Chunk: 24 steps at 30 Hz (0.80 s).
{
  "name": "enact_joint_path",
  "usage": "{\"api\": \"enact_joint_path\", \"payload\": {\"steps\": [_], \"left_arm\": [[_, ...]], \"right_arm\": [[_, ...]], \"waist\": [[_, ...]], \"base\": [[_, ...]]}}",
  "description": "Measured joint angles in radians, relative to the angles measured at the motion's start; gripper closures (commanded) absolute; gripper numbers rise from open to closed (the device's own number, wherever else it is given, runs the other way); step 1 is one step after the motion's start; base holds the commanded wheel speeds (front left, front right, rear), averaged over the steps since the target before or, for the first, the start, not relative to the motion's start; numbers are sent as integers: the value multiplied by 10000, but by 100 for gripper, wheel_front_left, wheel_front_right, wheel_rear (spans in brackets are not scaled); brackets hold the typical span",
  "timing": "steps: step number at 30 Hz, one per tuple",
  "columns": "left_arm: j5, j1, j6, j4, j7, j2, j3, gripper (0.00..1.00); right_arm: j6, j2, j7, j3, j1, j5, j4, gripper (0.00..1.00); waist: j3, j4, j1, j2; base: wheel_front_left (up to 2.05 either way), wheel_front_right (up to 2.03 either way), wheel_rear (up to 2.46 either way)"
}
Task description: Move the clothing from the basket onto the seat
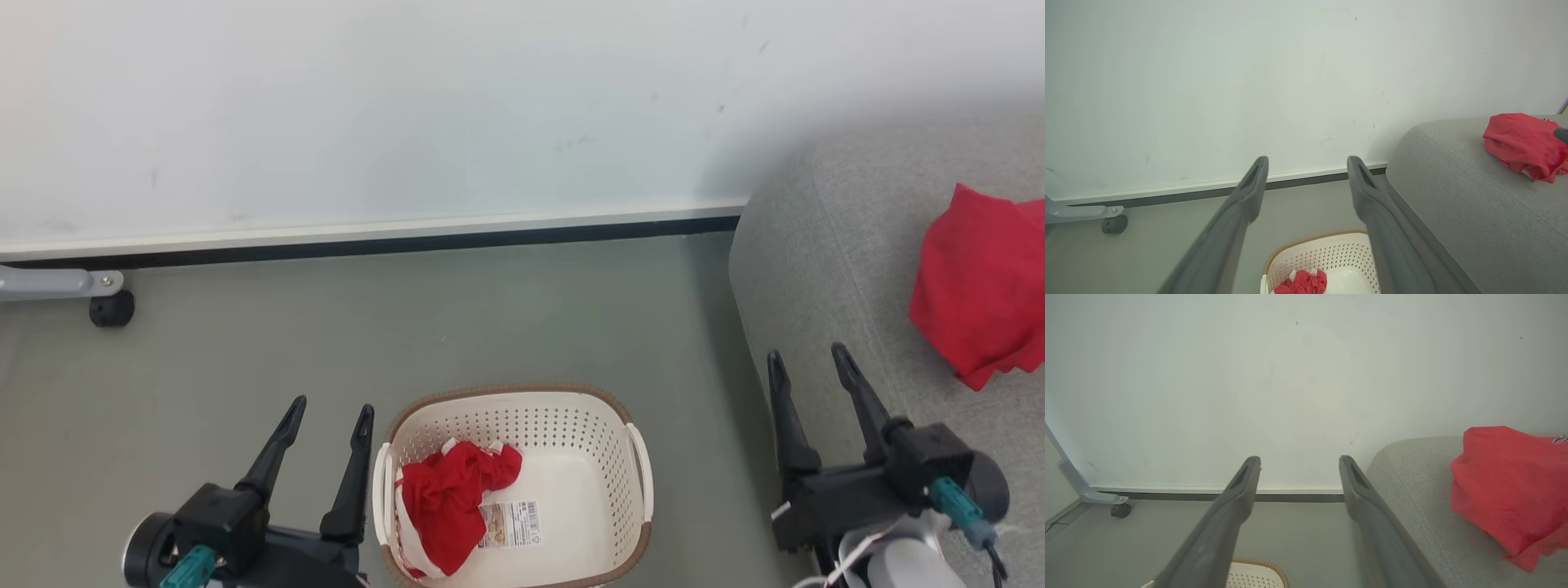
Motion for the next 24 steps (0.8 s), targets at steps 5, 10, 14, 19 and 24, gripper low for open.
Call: {"api": "enact_joint_path", "payload": {"steps": [5,10,14,19,24], "left_arm": [[0,258,81,-40,-44,6,261,0],[4,486,90,-117,-81,-4,491,0],[15,502,96,-148,-81,-48,558,0],[40,647,165,-211,-75,-127,598,0],[104,672,167,-263,-38,-186,621,0]], "right_arm": [[-42,-42,180,-33,570,-121,-263,0],[-94,-92,334,-171,764,-132,-516,0],[-119,-107,412,-221,947,-134,-617,0],[-128,-105,529,-286,1131,-134,-826,0],[-130,-98,658,-353,1145,-138,-1012,0]], "waist": [[-199,19,0,0],[-302,-12,1,0],[-369,-36,2,1],[-430,-78,1,1],[-437,-99,1,1]], "base": [[0,0,0],[0,0,0],[0,0,0],[0,0,0],[0,0,0]]}}
